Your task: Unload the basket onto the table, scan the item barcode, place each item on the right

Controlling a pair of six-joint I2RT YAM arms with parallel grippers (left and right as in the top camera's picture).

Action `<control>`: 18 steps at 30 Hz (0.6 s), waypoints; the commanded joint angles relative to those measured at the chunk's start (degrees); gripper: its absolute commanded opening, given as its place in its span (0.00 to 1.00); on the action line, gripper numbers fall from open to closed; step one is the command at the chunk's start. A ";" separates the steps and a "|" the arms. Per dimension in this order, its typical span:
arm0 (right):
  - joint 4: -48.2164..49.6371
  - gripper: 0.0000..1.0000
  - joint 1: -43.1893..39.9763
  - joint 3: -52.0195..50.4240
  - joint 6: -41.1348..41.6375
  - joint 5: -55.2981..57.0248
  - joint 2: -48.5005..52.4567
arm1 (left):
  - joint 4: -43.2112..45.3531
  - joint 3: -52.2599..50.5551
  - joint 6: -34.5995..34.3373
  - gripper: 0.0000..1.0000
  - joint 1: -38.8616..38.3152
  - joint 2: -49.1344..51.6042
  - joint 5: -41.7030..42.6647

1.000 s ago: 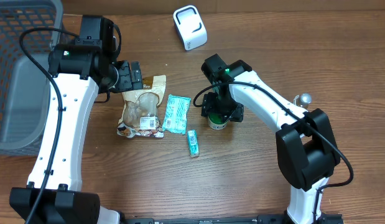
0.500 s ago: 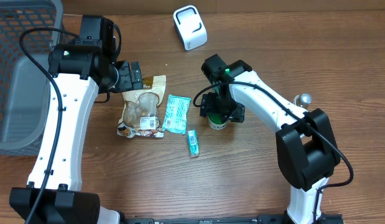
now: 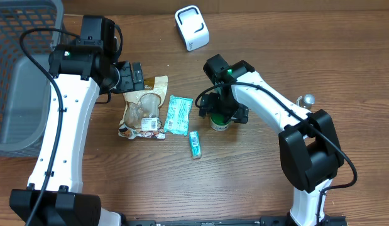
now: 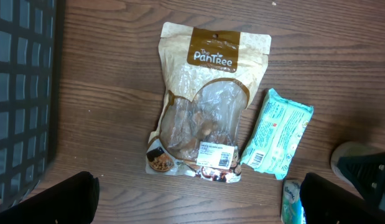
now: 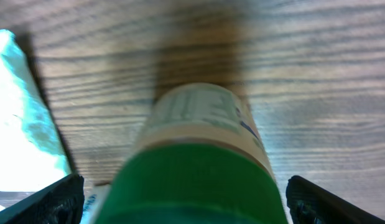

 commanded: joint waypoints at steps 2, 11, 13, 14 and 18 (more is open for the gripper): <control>1.42 1.00 0.26 -0.24 0.07 -0.02 0.37 | 0.00 -0.09 0.48 1.00 -0.07 0.46 0.28; 1.46 1.00 0.26 -0.24 0.07 -2.29 0.37 | 0.00 -0.09 0.48 0.99 -0.07 0.46 0.28; 1.49 1.00 0.26 -0.24 0.07 -2.29 0.37 | 0.00 -0.09 0.48 1.00 -0.07 0.46 0.28; 1.46 1.00 0.26 -0.24 0.09 -2.29 0.37 | 0.00 -0.09 0.48 1.00 -0.07 0.46 0.28; 1.44 1.00 0.26 -0.24 0.09 -2.29 0.37 | 0.00 -0.09 0.48 0.99 -0.07 0.46 0.28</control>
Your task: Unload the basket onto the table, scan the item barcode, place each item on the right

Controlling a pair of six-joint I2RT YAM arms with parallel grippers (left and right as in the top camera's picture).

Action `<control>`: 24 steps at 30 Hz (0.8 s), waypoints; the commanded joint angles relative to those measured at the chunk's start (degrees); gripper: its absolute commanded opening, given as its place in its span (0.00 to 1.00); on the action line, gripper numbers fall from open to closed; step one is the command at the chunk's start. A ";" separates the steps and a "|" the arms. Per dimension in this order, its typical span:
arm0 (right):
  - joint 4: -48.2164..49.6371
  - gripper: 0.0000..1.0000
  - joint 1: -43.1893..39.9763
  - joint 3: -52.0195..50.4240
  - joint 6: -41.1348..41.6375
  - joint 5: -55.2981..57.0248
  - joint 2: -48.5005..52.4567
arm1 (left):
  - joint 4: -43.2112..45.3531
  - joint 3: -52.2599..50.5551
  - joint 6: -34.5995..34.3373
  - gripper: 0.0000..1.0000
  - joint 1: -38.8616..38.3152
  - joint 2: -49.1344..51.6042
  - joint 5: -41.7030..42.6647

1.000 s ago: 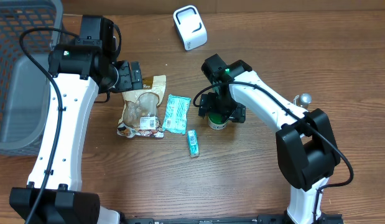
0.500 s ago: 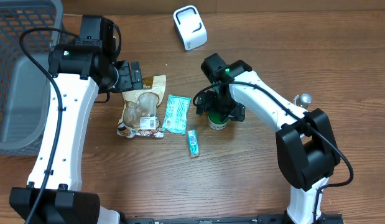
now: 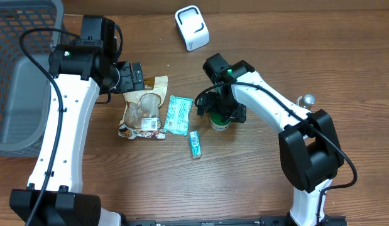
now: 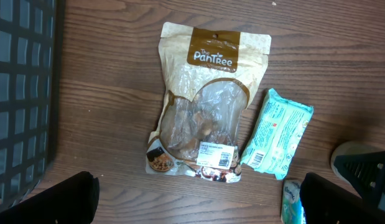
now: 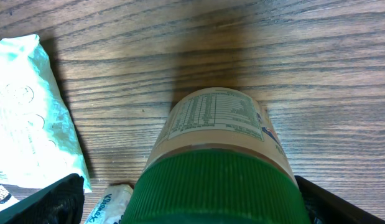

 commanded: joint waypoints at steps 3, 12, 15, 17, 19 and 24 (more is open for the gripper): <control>-0.20 0.98 0.26 -0.24 0.11 -0.57 0.37 | 0.02 -0.09 0.48 0.99 -0.07 0.46 0.28; 1.14 1.00 0.26 -0.24 0.07 -0.48 0.37 | 0.02 -0.09 0.48 1.00 -0.07 0.46 0.28; 1.01 1.00 0.26 -0.24 0.09 -0.55 0.37 | 0.02 -0.09 0.48 1.00 -0.07 0.46 0.28; 0.72 1.00 0.26 -0.24 0.11 -0.57 0.37 | 0.02 -0.09 0.48 1.00 -0.07 0.46 0.28; 0.57 1.00 0.26 -0.24 0.09 -0.55 0.37 | 0.02 -0.09 0.48 0.99 -0.07 0.46 0.28; 0.59 1.00 0.26 -0.24 0.11 1.33 0.37 | 0.02 -0.09 0.48 1.00 -0.07 0.46 0.28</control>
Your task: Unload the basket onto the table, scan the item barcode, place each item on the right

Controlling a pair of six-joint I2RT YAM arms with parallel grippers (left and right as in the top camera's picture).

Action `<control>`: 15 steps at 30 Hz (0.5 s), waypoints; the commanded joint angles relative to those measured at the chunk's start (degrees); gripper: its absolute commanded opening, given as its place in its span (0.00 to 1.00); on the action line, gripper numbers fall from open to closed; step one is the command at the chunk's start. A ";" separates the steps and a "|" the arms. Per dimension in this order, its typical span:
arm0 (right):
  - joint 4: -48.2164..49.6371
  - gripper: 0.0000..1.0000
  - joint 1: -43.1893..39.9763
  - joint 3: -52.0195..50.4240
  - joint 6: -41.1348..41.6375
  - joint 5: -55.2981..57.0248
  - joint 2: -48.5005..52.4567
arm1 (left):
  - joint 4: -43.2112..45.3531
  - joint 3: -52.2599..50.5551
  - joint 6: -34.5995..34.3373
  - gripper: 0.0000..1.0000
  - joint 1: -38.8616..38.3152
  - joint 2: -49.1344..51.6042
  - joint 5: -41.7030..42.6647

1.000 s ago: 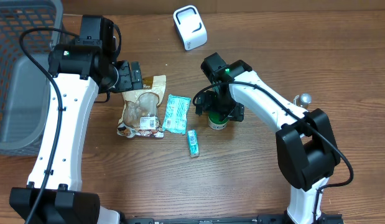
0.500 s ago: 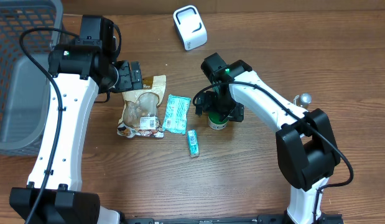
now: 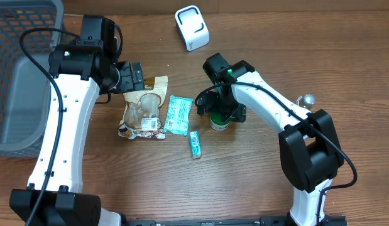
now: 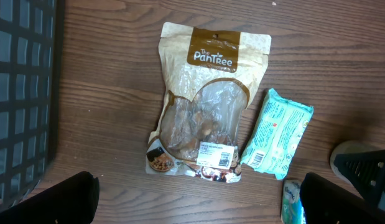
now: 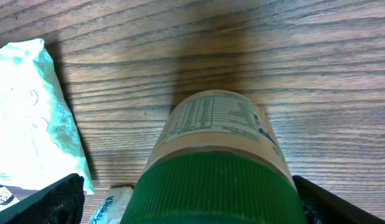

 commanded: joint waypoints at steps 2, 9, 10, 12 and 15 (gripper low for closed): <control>0.17 1.00 0.17 -0.24 0.13 2.67 0.37 | 0.02 -0.09 0.48 1.00 -0.07 0.46 0.28; -1.31 0.88 0.26 -0.24 3.32 2.64 0.37 | 0.02 -0.09 0.48 1.00 -0.07 0.46 0.28; -1.38 0.84 0.26 -0.24 3.32 2.64 0.37 | 0.02 -0.09 0.48 1.00 -0.07 0.46 0.28; -1.62 0.75 0.26 -0.24 3.32 2.64 0.37 | 0.02 -0.09 0.48 0.99 -0.07 0.46 0.28; -1.73 0.71 0.26 -0.24 3.30 2.64 0.37 | 0.02 -0.09 0.48 1.00 -0.07 0.46 0.28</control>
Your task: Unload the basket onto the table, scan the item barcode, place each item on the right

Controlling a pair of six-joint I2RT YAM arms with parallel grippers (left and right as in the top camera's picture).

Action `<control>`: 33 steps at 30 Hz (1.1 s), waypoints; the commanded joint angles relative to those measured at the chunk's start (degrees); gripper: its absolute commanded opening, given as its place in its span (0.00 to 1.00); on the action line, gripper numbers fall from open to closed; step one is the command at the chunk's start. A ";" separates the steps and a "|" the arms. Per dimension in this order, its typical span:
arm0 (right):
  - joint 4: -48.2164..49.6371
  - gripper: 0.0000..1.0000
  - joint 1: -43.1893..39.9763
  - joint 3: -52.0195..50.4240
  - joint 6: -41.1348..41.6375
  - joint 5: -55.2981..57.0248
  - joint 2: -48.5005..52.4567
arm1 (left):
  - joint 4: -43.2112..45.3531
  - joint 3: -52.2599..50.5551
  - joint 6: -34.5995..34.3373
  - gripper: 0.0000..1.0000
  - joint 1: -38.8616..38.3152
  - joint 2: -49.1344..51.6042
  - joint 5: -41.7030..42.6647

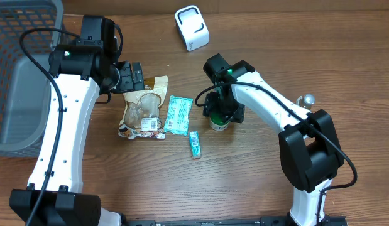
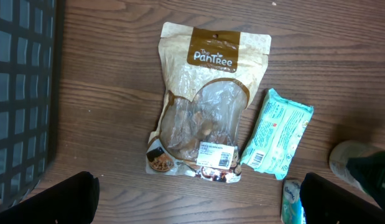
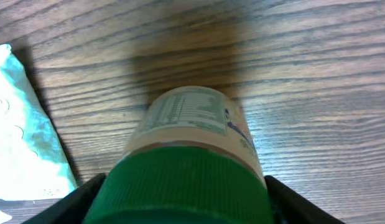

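A jar with a green ribbed lid and a beige label point(image 3: 186, 124) stands upright on the wooden table, right of centre point(image 1: 218, 124). My right gripper point(image 3: 183, 193) is over it, one black finger pressed against each side of the lid. The white barcode scanner point(image 1: 191, 27) sits at the back of the table. My left gripper point(image 2: 195, 199) hangs open over the table just below a brown Pantree snack pouch point(image 2: 204, 106), holding nothing.
A teal wipes pack point(image 1: 178, 115) lies right of the pouch, and a small tissue pack point(image 1: 194, 144) lies in front of it. A dark mesh basket point(image 1: 18, 75) fills the far left. A small silver knob point(image 1: 306, 99) sits at the right.
My right gripper's fingers stood wide of the jar's lid and now press against both its sides. The jar still stands on the table. The left arm has not moved.
My right gripper hung open low over the jar, fingers well apart, shifting only slightly across the earlier moments. Now it has shut on the green lid. The left gripper stayed open above the pouch throughout, and the packs have not moved.
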 commanded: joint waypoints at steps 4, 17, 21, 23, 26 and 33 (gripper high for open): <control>-0.07 0.71 0.26 -0.22 -1.20 0.50 0.37 | 0.02 -0.09 0.48 1.00 -0.07 0.46 0.28; -0.50 0.93 0.33 -0.28 1.95 3.96 1.75 | 0.02 -0.09 0.48 1.00 -0.07 0.46 0.28; -0.44 0.93 0.81 -0.28 1.95 3.93 3.15 | 0.02 -0.09 0.48 1.00 -0.07 0.46 0.28; -0.11 0.92 1.16 -0.28 1.95 3.96 3.26 | 0.02 -0.09 0.48 1.00 -0.07 0.46 0.28; 0.39 0.85 1.55 -0.28 2.19 3.96 3.26 | 0.02 -0.09 0.48 0.99 -0.07 0.48 0.28; -0.59 0.70 1.16 -0.24 2.16 2.19 3.23 | 0.02 -0.09 0.48 1.00 -0.07 0.46 0.28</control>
